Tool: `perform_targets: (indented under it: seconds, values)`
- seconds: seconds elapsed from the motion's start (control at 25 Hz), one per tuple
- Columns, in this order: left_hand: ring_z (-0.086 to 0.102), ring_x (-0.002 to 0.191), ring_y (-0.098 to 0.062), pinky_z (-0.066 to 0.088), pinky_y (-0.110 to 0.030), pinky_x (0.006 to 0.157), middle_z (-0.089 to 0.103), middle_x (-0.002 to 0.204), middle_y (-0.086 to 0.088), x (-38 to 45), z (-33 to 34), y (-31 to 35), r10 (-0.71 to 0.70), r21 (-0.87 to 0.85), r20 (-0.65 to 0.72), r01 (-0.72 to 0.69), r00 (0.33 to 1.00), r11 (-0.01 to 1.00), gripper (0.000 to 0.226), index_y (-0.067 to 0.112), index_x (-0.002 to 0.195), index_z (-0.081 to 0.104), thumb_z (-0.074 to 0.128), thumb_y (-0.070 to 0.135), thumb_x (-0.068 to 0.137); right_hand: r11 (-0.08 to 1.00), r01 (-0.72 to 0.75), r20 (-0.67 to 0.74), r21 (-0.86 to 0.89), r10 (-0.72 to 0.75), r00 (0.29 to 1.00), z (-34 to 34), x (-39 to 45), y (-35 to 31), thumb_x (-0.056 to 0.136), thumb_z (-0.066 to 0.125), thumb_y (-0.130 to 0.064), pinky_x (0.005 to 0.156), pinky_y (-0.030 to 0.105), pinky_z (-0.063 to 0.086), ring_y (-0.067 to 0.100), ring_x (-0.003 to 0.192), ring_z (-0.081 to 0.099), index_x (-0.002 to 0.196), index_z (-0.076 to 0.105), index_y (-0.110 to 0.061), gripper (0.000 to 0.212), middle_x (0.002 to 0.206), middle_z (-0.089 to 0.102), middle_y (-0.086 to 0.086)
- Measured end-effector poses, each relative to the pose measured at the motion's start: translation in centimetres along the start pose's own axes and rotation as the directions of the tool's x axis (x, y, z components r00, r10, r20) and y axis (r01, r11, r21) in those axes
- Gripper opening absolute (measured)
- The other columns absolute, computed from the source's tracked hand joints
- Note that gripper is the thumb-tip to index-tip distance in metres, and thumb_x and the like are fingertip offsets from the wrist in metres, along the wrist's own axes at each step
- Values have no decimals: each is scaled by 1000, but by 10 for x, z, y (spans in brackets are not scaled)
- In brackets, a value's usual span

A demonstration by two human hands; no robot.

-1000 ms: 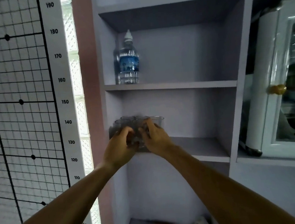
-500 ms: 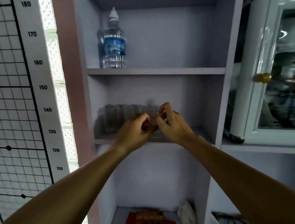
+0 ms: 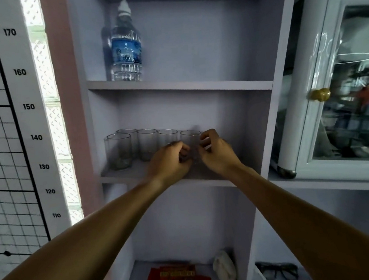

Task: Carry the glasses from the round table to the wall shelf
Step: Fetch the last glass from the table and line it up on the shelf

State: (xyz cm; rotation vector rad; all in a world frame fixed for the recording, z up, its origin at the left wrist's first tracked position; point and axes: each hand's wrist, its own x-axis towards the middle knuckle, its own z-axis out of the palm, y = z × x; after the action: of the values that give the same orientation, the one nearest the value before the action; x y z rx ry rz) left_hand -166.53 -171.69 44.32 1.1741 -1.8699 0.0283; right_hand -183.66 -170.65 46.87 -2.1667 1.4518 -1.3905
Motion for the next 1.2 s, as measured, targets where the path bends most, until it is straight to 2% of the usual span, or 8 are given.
perform_targets:
  seconds: [0.32, 0.56, 0.72, 0.84, 0.96, 1.04, 1.12, 1.2]
  values:
    - [68, 88, -20, 58, -36, 73, 73, 100, 5, 1, 2, -1, 1, 47, 7, -1, 1000, 999, 27, 29, 105, 66, 63, 35, 79, 999, -41, -29, 13, 41, 999, 12, 3, -2, 92, 59, -21, 83, 35, 57, 18, 90, 62, 119, 53, -17, 28, 107, 62, 0]
    - [68, 79, -25, 55, -34, 65, 73, 85, 2, -6, -12, -7, 34, 82, 26, -36, 999, 996, 18, 23, 82, 64, 54, 37, 77, 990, 118, -157, -75, -129, 979, 10, 1, -14, 86, 59, -19, 71, 41, 58, 27, 85, 64, 114, 55, -19, 28, 107, 62, 5]
    - [65, 70, -20, 56, -35, 62, 71, 78, -1, -25, -42, -32, 60, 123, 49, -66, 997, 990, 15, 19, 81, 66, 54, 28, 82, 953, 287, -4, -92, -289, 957, 38, 9, -40, 90, 59, -18, 73, 41, 58, 28, 84, 65, 117, 58, -13, 27, 107, 65, 12]
    - [61, 66, -13, 45, -7, 58, 72, 80, 1, -40, -60, -45, 70, 134, 1, -70, 998, 988, 8, 17, 84, 67, 60, 17, 85, 964, 258, 160, -65, -245, 956, 64, 12, -56, 96, 53, -23, 85, 44, 56, 28, 96, 65, 131, 52, -20, 35, 120, 63, 13]
    - [62, 62, -21, 47, -16, 56, 71, 73, -3, -53, -78, -50, 14, 134, 54, -21, 998, 991, 14, 14, 73, 66, 58, 13, 85, 971, 232, 275, -58, -208, 939, 86, 18, -68, 98, 51, -27, 92, 38, 53, 24, 105, 61, 136, 50, -25, 38, 128, 60, 9]
    - [59, 58, -11, 52, -27, 61, 68, 70, 3, -61, -97, -55, -6, 153, 47, -1, 999, 988, 13, 15, 71, 64, 59, 10, 82, 978, 210, 309, -11, -196, 931, 100, 23, -81, 100, 50, -26, 84, 29, 50, 15, 94, 61, 126, 55, -25, 27, 120, 63, 5]
    - [56, 56, -1, 50, -16, 58, 60, 70, 16, -65, -115, -59, -22, 134, 9, 21, 1000, 991, 11, 24, 81, 59, 60, 14, 85, 972, 237, 278, -9, -225, 934, 109, 28, -95, 100, 49, -24, 75, 25, 48, 4, 78, 58, 108, 57, -27, 11, 102, 65, 1]
    - [60, 60, 1, 43, -8, 52, 62, 74, 20, -66, -132, -61, -65, 77, -47, 69, 997, 995, 19, 28, 103, 50, 61, 23, 89, 959, 284, 214, -14, -275, 938, 117, 32, -112, 98, 51, -23, 69, 24, 44, 11, 76, 60, 98, 55, -28, 6, 92, 63, 0]
